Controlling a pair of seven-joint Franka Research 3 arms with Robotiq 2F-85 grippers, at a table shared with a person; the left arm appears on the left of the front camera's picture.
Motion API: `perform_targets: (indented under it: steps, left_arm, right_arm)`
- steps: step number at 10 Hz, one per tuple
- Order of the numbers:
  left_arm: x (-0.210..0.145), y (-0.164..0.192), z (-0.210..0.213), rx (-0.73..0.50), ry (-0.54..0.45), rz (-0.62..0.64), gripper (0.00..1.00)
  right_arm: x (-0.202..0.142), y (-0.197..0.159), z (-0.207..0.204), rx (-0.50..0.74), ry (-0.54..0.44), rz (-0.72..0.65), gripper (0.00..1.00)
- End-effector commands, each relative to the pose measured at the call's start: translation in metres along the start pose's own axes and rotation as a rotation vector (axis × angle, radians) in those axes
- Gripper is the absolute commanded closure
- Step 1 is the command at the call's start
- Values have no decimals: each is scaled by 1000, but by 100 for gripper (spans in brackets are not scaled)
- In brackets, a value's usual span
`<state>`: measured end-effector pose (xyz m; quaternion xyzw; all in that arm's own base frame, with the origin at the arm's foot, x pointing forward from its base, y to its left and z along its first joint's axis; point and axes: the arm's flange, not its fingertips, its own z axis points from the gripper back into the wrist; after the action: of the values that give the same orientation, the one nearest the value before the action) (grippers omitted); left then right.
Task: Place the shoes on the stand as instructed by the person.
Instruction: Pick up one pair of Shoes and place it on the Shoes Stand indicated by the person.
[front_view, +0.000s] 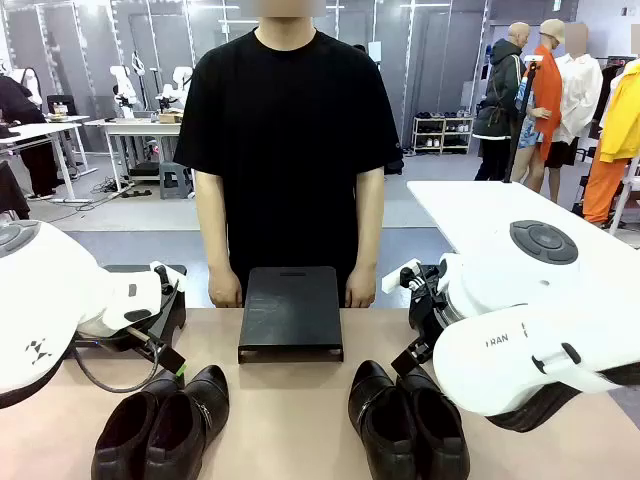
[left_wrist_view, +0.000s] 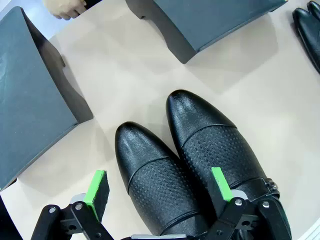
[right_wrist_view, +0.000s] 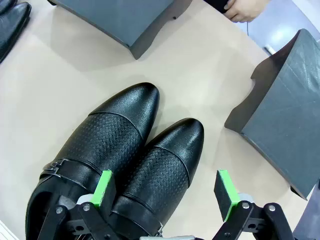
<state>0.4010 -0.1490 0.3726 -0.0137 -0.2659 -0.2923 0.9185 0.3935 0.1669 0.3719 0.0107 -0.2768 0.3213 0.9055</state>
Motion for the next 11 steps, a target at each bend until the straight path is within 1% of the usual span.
perform_targets:
  steps: [1, 11]
  left_arm:
    - [0, 0, 0, 0, 0, -1, 0]
    - [0, 0, 0, 0, 0, -1, 0]
  right_arm:
    - [0, 0, 0, 0, 0, 0, 0]
    - [0, 0, 0, 0, 0, 0, 0]
